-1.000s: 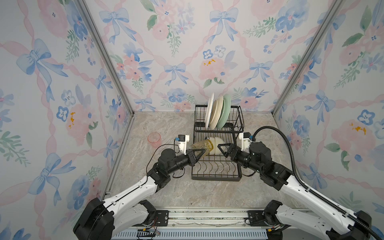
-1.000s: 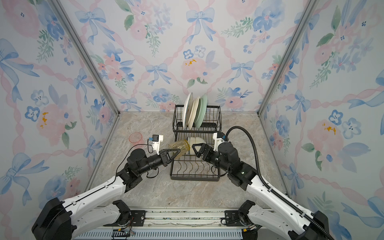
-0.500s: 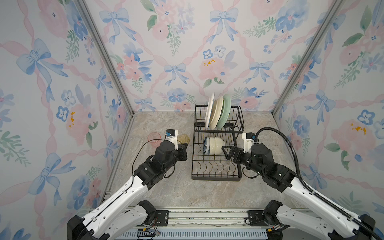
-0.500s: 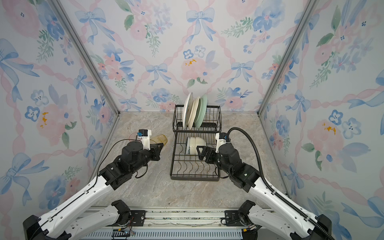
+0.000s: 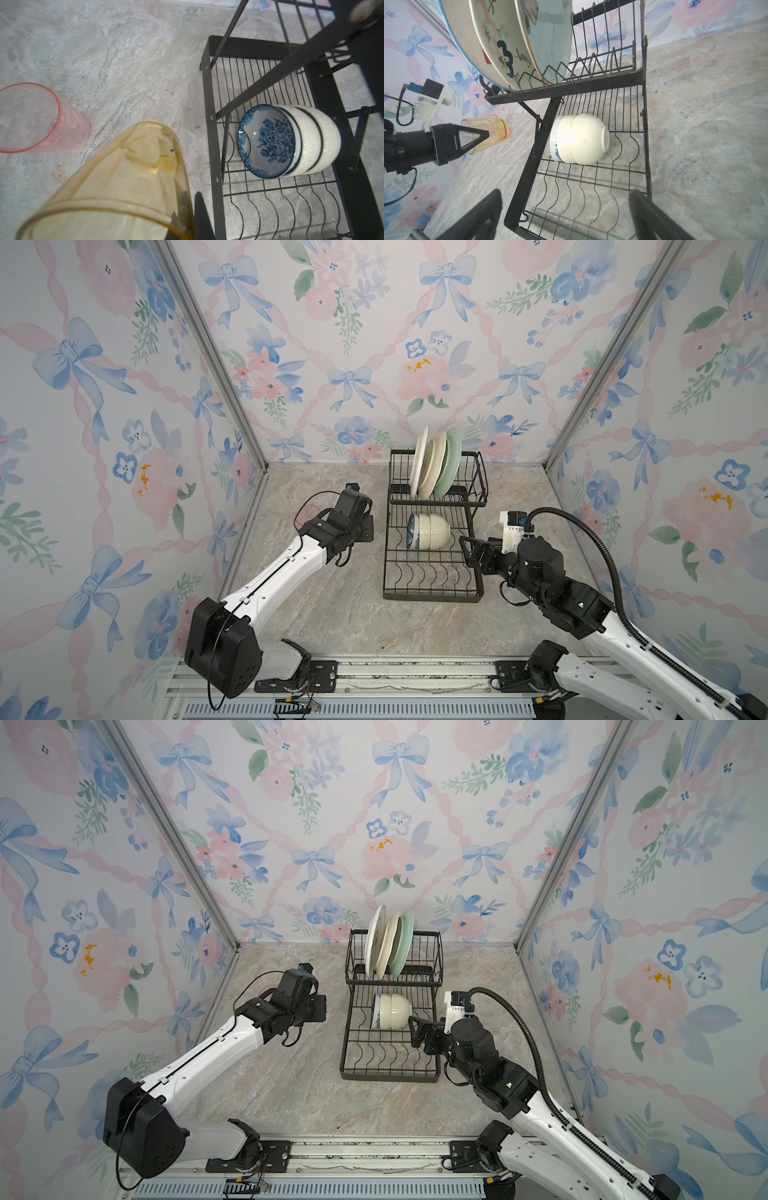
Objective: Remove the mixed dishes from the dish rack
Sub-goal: 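Lower the yellow glass upright beside the pink glass with the left gripper and release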
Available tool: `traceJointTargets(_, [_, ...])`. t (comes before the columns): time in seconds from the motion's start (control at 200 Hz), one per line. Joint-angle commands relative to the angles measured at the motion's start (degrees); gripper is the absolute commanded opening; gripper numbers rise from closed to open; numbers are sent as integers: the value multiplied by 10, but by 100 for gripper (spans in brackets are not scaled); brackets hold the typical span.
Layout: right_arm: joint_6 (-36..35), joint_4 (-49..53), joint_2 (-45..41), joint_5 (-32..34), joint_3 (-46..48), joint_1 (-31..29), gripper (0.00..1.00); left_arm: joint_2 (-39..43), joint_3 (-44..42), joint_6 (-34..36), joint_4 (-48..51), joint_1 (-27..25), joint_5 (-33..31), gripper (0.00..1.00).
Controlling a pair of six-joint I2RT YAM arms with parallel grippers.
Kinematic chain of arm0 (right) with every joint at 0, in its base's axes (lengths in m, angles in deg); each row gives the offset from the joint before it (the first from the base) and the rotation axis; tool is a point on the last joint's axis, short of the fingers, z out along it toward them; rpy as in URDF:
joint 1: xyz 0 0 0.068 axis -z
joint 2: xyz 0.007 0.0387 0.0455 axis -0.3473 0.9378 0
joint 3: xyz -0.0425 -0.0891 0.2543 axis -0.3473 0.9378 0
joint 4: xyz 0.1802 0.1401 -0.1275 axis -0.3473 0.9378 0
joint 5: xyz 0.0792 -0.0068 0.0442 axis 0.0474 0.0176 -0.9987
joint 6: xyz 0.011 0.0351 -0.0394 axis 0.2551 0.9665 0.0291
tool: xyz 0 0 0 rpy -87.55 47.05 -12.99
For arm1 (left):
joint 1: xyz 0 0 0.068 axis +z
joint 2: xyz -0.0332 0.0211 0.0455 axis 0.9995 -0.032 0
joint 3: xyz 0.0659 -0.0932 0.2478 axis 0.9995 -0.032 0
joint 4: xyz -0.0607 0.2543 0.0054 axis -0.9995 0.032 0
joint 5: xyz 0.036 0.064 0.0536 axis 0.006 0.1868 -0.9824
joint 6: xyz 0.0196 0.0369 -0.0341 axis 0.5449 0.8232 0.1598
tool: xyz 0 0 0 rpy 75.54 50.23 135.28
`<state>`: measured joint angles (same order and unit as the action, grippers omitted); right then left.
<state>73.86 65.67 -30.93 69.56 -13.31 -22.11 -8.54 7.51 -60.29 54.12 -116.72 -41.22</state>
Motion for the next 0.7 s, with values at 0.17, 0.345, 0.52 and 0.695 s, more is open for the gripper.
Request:
traceJointTargets(0.17, [-25,4,23,16,15,2,97,-94,83,49,73,29,-36,0])
traceJointTargets(0.345, [-26,0,25,9,21,2,97,-144,100,54,74,69,0,0])
traceJointTargets(0.52, [-27,0,30,2,22,4,97,-183,117,63,74,90,16,0])
traceJointTargets(0.695, [-30,-2,37,-17,19,3,97,-224,124,67,75,99,38,0])
